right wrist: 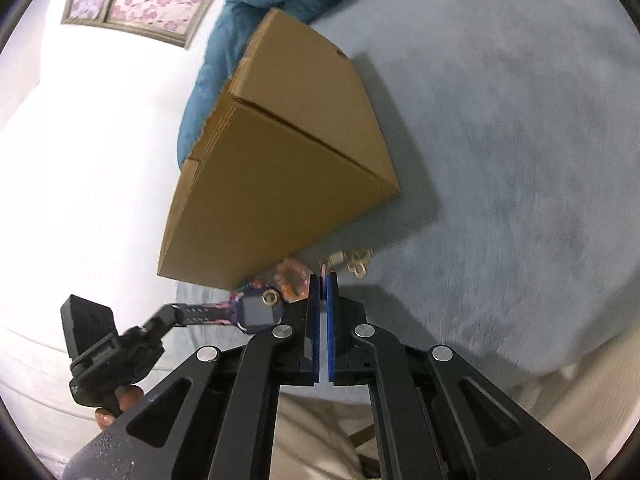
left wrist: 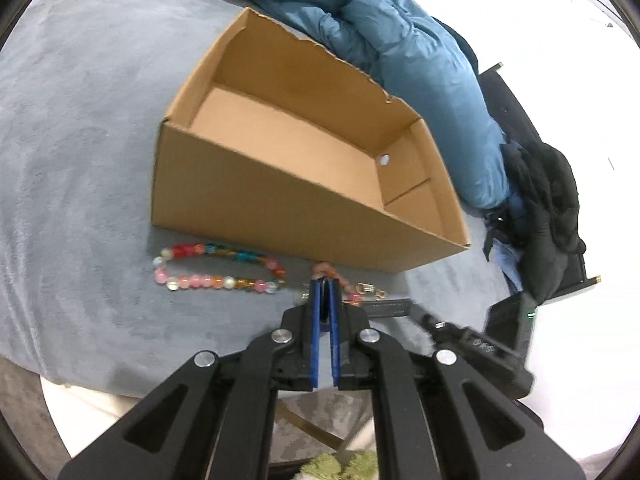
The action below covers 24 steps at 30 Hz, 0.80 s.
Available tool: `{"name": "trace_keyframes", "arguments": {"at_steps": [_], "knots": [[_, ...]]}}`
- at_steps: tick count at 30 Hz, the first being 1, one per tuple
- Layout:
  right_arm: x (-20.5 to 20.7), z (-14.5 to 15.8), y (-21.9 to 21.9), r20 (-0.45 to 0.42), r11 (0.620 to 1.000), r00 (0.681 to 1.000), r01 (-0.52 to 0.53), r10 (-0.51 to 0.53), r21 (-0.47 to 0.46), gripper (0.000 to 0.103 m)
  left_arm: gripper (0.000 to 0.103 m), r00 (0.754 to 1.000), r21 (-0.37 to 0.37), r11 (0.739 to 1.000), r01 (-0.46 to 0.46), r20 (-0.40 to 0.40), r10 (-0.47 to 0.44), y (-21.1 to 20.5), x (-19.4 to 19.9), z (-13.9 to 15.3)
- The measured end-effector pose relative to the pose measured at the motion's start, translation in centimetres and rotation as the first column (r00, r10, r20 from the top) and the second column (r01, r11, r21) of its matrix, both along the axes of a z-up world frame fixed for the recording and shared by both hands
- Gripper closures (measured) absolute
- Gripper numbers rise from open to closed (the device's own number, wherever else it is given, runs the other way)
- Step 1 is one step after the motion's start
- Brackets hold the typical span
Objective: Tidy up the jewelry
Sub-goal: 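Lift the smartwatch with the right tool and carry it over the box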
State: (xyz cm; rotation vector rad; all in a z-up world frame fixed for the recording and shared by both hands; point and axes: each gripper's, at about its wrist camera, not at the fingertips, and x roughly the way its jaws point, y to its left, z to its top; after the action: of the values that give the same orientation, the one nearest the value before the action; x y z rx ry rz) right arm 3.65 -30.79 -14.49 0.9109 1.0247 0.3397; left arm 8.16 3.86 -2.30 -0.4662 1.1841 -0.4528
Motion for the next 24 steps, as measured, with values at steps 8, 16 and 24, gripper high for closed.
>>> {"name": "trace_keyframes", "arguments": {"at_steps": [8,16,24], "knots": [[-1.0,1.4,-1.7,0.023,0.997,1.0,0.017,-0.019,0.073,0.102,0.1,0.998,-0.038,0.999,0.02,0.056,-0.018,-2.0,1.0,3.9],[-2.5,-0.1,-1.5,-0.049,0.996,0.999,0.02,-0.016,0.091,0.102,0.1,0.998,-0.013,1.0,-0.019,-0.058,0.018,-1.6,0.6,1.5],[-2.8,5.0,-0.6,0.079,1.0,0.997,-0.008,0.01,-0.02,0.102,0.1,0.995,-0.022,0.999,0.027,0.098,-0.025,-1.9,-0.2,7.0]]}}
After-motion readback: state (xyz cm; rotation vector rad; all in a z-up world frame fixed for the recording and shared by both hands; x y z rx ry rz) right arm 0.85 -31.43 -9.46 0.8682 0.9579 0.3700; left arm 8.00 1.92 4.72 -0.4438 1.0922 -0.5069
